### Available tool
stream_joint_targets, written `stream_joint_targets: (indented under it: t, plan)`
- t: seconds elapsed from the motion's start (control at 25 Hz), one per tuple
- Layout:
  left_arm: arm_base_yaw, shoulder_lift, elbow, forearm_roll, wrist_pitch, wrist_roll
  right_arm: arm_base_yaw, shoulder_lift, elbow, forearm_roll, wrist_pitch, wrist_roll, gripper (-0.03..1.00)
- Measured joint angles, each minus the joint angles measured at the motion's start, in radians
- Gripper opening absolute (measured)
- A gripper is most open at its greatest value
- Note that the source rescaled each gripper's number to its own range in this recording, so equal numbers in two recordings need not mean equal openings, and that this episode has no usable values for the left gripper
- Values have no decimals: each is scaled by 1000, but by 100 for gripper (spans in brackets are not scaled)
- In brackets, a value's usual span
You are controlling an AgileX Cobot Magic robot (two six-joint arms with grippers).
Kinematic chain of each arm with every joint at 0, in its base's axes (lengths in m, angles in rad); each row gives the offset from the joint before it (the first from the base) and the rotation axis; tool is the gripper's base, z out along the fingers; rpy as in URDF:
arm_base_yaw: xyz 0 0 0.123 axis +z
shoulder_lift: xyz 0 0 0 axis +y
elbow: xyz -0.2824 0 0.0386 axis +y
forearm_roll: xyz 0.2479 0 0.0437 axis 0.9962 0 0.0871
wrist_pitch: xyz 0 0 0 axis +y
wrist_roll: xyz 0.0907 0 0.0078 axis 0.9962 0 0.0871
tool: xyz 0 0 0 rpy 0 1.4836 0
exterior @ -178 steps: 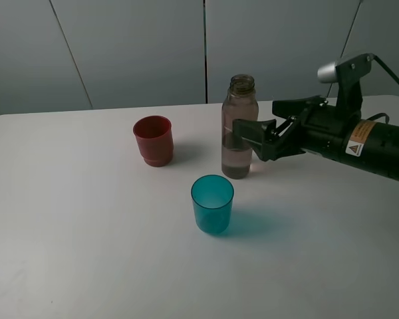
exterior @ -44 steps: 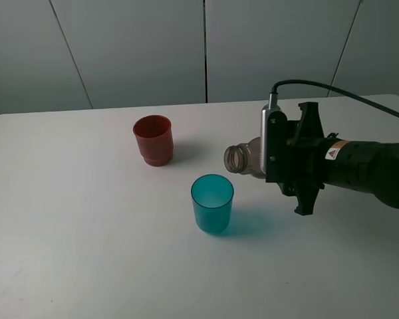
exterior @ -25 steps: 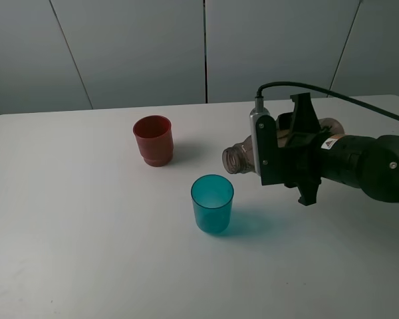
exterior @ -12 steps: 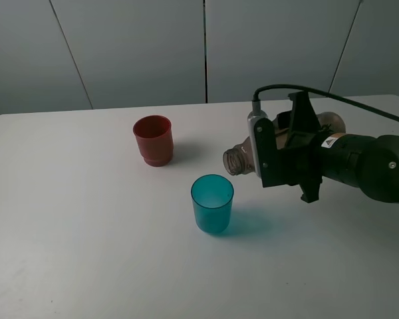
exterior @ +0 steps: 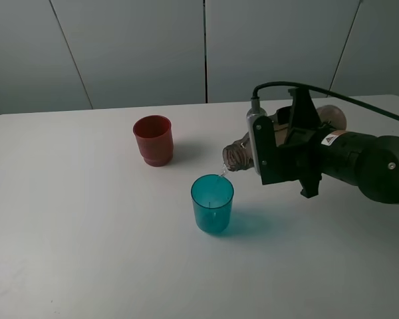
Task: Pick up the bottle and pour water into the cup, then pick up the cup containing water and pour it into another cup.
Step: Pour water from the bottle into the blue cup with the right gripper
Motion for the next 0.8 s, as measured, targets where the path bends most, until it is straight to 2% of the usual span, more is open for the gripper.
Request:
stream_joint_targets:
  t: [0.8]
  plan:
    - [0,0,0,0,0,0,7,0,0,-66,-40,-67,0]
